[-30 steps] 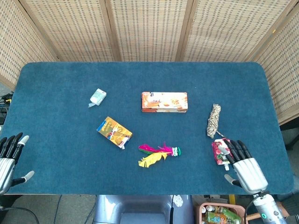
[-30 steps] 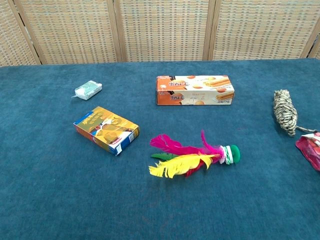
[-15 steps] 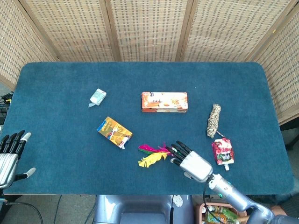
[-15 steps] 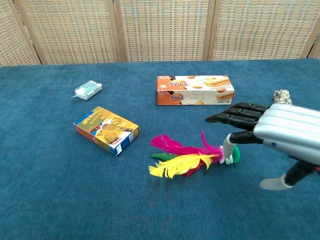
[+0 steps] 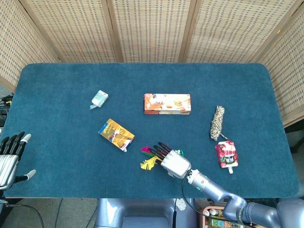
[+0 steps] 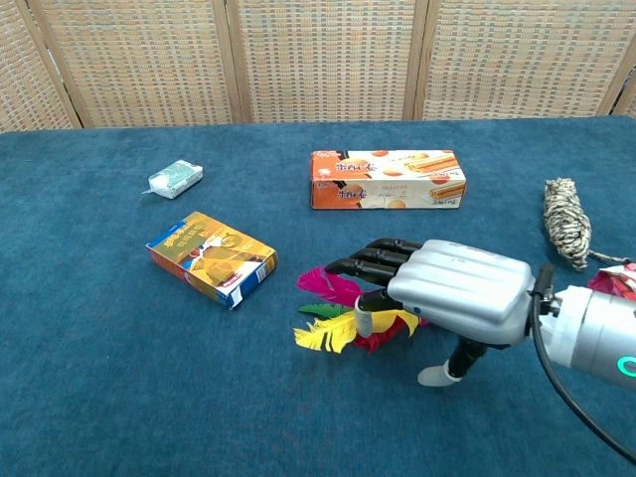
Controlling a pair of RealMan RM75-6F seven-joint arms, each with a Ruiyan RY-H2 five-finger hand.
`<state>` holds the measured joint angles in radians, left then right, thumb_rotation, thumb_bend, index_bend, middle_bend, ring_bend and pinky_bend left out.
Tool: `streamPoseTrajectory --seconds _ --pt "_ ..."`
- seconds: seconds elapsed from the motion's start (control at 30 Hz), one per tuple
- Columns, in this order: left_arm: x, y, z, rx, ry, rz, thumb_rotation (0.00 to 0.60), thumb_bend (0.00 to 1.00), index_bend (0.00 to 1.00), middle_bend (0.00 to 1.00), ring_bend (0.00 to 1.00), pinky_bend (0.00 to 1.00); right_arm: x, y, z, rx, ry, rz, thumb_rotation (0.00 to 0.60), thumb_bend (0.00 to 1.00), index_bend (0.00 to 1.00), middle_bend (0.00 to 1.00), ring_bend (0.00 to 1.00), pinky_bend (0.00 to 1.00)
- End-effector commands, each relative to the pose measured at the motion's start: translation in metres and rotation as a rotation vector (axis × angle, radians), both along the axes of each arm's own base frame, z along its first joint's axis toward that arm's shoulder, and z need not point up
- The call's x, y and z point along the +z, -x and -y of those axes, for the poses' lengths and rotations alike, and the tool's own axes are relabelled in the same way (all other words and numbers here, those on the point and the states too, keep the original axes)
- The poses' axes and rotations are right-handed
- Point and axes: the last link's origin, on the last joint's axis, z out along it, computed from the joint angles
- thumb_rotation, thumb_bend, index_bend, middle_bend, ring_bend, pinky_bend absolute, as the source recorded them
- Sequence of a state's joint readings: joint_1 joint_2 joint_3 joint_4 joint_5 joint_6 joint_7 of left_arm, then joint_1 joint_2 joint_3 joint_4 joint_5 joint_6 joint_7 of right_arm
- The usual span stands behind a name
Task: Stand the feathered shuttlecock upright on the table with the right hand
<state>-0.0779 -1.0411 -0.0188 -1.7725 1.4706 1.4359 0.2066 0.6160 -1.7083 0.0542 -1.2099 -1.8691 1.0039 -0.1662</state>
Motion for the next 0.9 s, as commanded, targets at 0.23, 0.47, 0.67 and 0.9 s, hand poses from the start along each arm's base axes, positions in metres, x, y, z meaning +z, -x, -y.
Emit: streamPoseTrajectory --seconds 0.23,0.47,0.67,0.9 --pt "0.001 0.001 -0.001 0.004 0.003 0.005 0.6 0.0 0.0 0.0 0.0 0.0 -0.003 -0.016 0.005 0.022 0.052 0.052 0.6 0.04 0.41 0.02 0.0 0.0" --pt "0.001 0.0 -0.001 0.006 0.005 0.007 0.6 0.0 0.0 0.0 0.0 0.0 0.007 -0.029 0.008 0.037 0.093 0.104 0.6 0.04 0.41 0.02 0.0 0.0" --pt "0.0 0.0 -0.001 0.009 0.009 0.006 0.6 0.0 0.0 0.0 0.0 0.0 0.015 -0.033 0.008 0.039 0.115 0.115 0.6 0.04 0.41 0.03 0.0 0.0" --pt "0.001 0.0 -0.001 0.012 0.004 0.008 0.6 0.0 0.0 0.0 0.0 0.0 0.022 -0.041 0.007 0.044 0.134 0.151 0.6 0.04 0.41 0.03 0.0 0.0"
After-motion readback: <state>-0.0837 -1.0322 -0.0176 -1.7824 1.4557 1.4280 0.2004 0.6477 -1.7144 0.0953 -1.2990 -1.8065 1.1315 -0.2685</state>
